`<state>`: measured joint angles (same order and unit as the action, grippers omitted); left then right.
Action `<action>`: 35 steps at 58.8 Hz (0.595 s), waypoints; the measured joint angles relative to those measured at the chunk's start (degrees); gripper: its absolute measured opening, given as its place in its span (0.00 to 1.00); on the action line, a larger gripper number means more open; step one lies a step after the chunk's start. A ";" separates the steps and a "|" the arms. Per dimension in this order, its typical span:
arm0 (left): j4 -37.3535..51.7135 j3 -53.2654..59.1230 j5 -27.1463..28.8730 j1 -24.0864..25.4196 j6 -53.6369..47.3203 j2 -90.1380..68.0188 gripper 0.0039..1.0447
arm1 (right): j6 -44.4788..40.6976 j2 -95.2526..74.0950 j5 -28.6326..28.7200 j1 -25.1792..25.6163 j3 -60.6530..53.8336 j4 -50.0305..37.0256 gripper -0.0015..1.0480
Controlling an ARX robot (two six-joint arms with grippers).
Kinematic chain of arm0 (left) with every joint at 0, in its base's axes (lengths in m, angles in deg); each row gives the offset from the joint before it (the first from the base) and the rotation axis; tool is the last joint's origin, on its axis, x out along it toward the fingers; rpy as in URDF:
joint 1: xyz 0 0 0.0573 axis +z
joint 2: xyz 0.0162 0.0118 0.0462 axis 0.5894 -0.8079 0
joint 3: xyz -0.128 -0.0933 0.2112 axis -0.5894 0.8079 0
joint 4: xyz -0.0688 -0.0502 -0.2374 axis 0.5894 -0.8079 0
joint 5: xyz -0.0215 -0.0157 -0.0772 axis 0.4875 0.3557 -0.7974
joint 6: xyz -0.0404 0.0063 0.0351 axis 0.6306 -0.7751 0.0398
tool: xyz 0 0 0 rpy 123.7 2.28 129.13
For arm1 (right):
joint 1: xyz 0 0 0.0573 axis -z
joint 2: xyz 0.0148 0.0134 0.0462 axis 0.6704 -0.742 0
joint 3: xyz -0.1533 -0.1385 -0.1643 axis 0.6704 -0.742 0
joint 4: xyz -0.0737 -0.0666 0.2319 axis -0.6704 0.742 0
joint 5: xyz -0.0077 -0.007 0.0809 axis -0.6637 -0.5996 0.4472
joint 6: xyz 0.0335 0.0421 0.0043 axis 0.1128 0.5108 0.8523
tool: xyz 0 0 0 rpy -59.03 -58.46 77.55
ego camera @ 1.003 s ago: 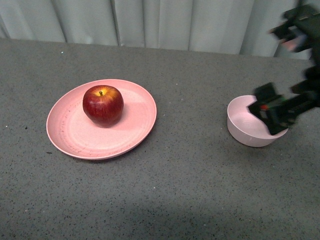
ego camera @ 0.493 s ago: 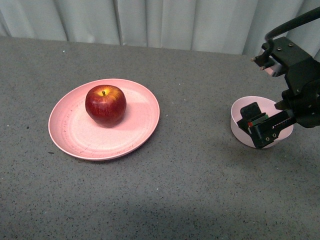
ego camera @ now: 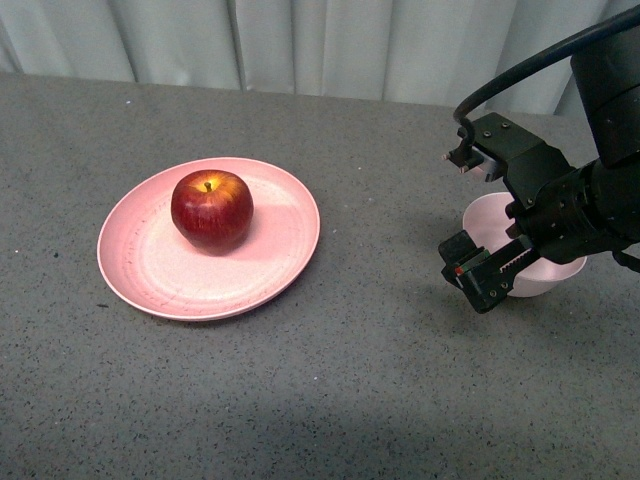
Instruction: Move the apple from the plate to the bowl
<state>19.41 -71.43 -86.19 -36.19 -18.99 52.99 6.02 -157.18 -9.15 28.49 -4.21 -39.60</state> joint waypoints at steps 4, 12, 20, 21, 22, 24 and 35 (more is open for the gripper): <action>0.00 0.00 -0.02 0.00 0.00 0.00 0.94 | -0.39 -0.76 -0.09 -0.07 0.92 0.96 0.84; 0.00 0.00 0.00 0.00 0.00 0.00 0.94 | -1.22 -1.55 -0.72 -0.13 2.23 1.77 0.60; 0.00 0.00 0.00 0.00 0.00 0.00 0.94 | -1.68 -1.99 -1.36 -0.13 2.47 2.43 0.40; 0.00 0.00 -0.02 0.00 0.00 0.00 0.94 | -1.70 -2.08 -1.36 -0.11 2.47 2.60 0.36; 0.00 0.00 -0.02 0.00 0.00 0.00 0.94 | -1.73 -2.08 -1.33 -0.11 2.47 2.67 0.34; 0.00 0.00 -0.02 0.00 0.00 0.00 0.94 | -1.88 -2.12 -1.36 -0.11 2.47 2.80 0.29; 0.00 0.00 -0.02 0.00 0.00 0.00 0.94 | -2.14 -2.19 -1.60 -0.02 2.47 4.02 0.04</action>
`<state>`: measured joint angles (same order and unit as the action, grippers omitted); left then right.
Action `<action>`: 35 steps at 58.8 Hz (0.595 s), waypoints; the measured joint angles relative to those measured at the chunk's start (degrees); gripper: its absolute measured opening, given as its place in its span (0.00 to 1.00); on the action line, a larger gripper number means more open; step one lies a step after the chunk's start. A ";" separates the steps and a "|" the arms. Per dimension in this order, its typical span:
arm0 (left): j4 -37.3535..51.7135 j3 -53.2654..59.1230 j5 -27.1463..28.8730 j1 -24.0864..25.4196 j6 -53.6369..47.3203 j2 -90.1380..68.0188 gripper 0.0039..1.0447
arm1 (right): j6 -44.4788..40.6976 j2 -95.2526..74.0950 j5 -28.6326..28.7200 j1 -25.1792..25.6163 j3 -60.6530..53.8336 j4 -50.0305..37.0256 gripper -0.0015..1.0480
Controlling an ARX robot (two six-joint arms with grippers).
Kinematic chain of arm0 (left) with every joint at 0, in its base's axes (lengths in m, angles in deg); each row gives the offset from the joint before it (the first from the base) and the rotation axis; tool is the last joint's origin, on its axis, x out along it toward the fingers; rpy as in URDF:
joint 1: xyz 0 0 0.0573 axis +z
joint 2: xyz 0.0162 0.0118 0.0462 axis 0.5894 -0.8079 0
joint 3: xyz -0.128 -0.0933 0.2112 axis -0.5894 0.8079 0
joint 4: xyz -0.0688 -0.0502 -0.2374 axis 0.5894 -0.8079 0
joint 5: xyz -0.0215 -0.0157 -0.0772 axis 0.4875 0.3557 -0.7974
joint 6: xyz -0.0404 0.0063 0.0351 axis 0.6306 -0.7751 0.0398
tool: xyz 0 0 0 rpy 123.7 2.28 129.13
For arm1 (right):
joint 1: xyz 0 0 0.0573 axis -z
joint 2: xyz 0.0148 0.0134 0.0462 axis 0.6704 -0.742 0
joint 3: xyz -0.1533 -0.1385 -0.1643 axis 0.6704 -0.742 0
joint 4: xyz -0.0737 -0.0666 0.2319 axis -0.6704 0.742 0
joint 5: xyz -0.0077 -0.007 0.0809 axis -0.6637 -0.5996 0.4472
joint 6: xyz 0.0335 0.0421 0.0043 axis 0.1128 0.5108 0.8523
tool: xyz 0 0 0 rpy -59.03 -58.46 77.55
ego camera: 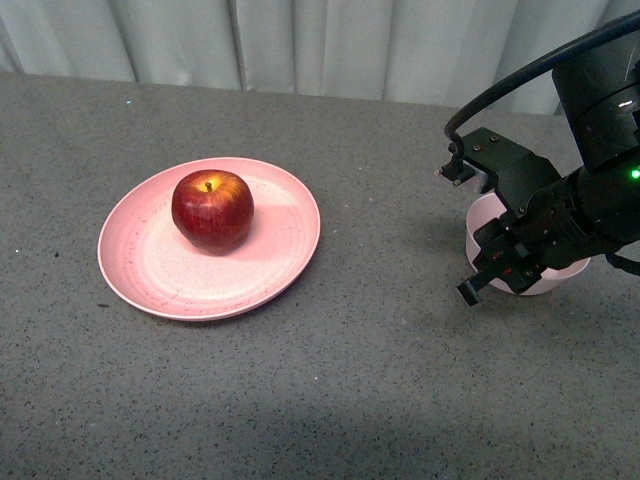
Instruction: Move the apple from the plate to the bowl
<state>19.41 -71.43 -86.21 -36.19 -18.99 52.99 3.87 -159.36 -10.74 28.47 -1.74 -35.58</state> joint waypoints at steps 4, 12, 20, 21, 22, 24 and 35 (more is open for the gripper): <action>0.00 0.00 0.02 0.00 0.00 0.00 0.94 | -0.74 0.13 -0.37 0.02 0.13 0.13 0.01; 0.00 0.00 0.02 0.00 0.00 0.00 0.94 | -1.73 0.26 -0.59 0.02 0.26 0.57 0.01; 0.00 0.00 0.02 0.00 0.00 0.00 0.94 | -1.99 2.45 1.36 -0.48 0.26 0.57 0.01; 0.00 0.00 0.02 0.00 0.00 0.00 0.94 | -2.05 2.99 1.90 -0.72 0.26 0.59 0.01; 0.00 0.00 0.02 0.00 0.00 0.00 0.94 | -2.03 3.50 2.36 -0.98 0.26 0.63 0.01; 0.00 0.00 0.02 0.00 0.00 0.00 0.94 | -2.10 4.57 3.41 -1.81 0.26 0.83 0.01; 0.00 0.00 0.00 0.00 0.00 0.00 0.94 | -2.45 6.01 6.16 -6.78 0.85 1.27 0.01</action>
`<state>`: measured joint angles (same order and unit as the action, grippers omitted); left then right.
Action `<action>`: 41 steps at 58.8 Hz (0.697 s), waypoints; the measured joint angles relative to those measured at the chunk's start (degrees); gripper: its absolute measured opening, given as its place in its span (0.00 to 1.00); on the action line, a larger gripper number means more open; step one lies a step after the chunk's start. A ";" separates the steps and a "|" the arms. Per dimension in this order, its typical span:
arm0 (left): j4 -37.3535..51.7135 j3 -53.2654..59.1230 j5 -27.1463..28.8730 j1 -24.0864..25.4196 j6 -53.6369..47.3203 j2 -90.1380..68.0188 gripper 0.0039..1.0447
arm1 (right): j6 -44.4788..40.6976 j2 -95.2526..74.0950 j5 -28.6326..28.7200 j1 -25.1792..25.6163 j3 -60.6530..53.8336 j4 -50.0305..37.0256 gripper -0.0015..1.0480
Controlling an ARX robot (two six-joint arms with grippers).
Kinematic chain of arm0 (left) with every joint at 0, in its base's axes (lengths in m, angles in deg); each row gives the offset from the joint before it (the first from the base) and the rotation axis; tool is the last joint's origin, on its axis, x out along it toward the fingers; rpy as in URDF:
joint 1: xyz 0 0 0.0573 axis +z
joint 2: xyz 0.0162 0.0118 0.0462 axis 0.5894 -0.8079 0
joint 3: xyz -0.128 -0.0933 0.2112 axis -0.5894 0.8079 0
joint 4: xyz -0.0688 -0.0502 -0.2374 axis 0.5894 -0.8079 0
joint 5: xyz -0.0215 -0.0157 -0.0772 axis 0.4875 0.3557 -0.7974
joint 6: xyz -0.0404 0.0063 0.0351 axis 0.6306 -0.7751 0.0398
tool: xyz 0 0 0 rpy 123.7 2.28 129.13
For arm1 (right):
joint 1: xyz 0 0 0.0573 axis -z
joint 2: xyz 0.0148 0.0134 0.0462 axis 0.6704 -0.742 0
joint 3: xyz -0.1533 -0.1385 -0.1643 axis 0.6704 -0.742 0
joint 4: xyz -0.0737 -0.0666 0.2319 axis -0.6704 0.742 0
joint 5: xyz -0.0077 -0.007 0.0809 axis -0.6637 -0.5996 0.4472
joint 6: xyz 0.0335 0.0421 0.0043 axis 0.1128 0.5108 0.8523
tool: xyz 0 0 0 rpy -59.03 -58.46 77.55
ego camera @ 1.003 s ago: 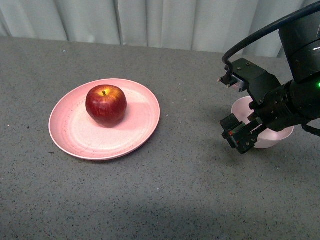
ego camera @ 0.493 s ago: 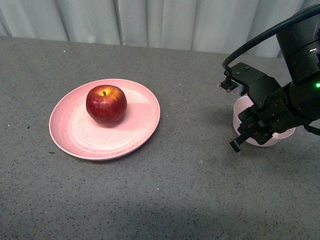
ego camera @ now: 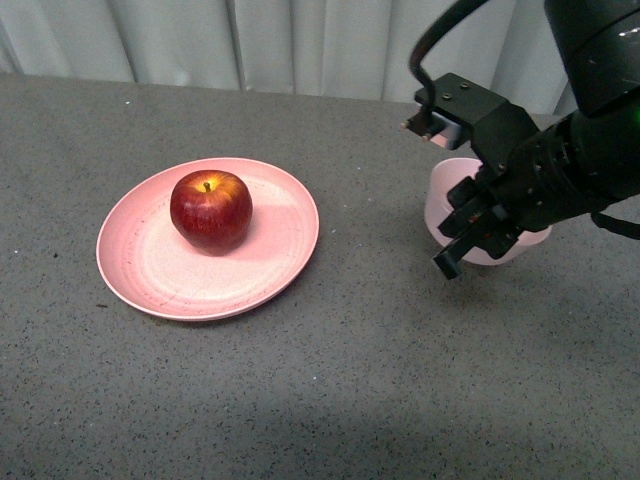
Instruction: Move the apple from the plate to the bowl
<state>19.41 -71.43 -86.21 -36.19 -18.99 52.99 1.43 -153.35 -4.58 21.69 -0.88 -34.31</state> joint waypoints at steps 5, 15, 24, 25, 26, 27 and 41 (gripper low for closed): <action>0.00 0.00 0.02 0.00 0.00 0.00 0.94 | 0.09 -0.59 0.48 -2.36 0.87 0.48 0.01; 0.00 0.00 0.02 0.00 0.00 0.00 0.94 | 0.17 -3.87 1.01 -5.60 3.72 1.75 0.01; 0.00 0.00 0.02 0.00 0.00 0.00 0.94 | 0.17 -6.69 0.70 -6.34 6.32 3.02 0.01; 0.00 0.00 0.02 0.00 0.00 0.00 0.94 | 0.15 -6.84 0.68 -6.40 6.54 3.13 0.01; 0.00 0.00 0.00 0.00 0.00 0.00 0.94 | 0.17 -7.26 0.59 -6.49 6.95 3.30 0.01; 0.00 0.00 0.02 0.00 0.00 0.00 0.94 | 0.17 -7.43 0.59 -6.56 7.10 3.37 0.01; 0.00 0.00 0.02 0.00 0.00 0.00 0.94 | 1.40 -9.35 0.02 -7.89 8.66 2.82 0.01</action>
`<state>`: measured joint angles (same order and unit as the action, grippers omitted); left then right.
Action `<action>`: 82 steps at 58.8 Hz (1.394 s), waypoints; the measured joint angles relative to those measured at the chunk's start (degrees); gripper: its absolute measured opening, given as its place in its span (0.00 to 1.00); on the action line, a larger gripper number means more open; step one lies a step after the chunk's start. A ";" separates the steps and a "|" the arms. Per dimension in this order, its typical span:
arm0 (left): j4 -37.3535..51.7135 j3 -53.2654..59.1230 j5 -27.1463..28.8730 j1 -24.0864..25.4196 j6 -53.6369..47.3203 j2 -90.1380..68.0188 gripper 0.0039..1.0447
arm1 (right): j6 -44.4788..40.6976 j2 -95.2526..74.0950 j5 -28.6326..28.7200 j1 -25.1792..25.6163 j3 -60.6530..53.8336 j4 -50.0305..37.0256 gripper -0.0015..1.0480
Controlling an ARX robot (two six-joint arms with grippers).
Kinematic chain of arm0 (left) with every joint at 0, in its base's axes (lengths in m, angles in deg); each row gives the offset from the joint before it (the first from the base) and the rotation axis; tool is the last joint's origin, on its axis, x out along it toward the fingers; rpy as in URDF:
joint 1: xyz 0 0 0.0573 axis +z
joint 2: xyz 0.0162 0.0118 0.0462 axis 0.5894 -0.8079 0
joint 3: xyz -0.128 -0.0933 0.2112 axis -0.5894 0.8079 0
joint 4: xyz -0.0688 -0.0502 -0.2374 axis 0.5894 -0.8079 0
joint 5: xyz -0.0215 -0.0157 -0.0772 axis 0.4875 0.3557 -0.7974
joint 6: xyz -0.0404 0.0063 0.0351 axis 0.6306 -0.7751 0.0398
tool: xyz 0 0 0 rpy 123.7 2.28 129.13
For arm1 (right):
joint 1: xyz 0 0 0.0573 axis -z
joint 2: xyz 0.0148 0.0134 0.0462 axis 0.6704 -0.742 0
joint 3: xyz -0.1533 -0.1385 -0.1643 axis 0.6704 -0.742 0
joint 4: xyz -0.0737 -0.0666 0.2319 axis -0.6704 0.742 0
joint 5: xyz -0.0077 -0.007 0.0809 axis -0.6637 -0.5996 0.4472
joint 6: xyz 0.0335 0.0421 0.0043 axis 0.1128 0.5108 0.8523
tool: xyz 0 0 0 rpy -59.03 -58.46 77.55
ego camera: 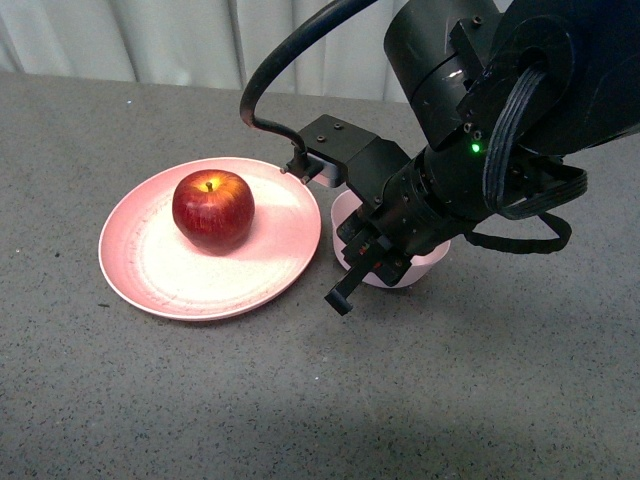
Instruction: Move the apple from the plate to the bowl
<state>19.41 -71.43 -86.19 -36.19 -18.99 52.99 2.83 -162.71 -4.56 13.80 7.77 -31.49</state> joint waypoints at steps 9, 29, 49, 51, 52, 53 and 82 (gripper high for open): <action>0.00 0.00 -0.02 0.00 0.00 0.00 0.94 | 0.63 0.00 0.09 -0.15 -0.37 -1.73 0.12; 0.00 0.00 0.00 0.00 0.00 0.00 0.94 | 5.60 9.81 -5.22 3.19 -12.72 -21.35 0.75; 0.00 0.00 0.13 0.00 0.00 -0.02 0.94 | 21.62 24.02 -30.49 10.23 -43.10 -74.55 0.57; 0.00 0.00 0.15 0.00 0.00 0.00 0.94 | 22.67 27.85 -29.86 11.91 -46.12 -77.44 0.49; 0.00 0.00 0.13 0.00 0.00 0.00 0.94 | 22.97 29.38 -29.42 12.41 -47.19 -77.72 0.45; 0.00 0.00 0.11 0.00 0.00 0.00 0.94 | 23.08 30.10 -29.16 12.63 -47.69 -77.79 0.44; 0.00 0.00 -0.02 0.00 0.00 0.00 0.94 | 24.22 57.20 -20.44 20.90 -62.25 -63.93 0.01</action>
<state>19.41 -71.43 -86.21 -36.19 -18.99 52.99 27.04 -105.51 -24.99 34.70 -54.48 -95.42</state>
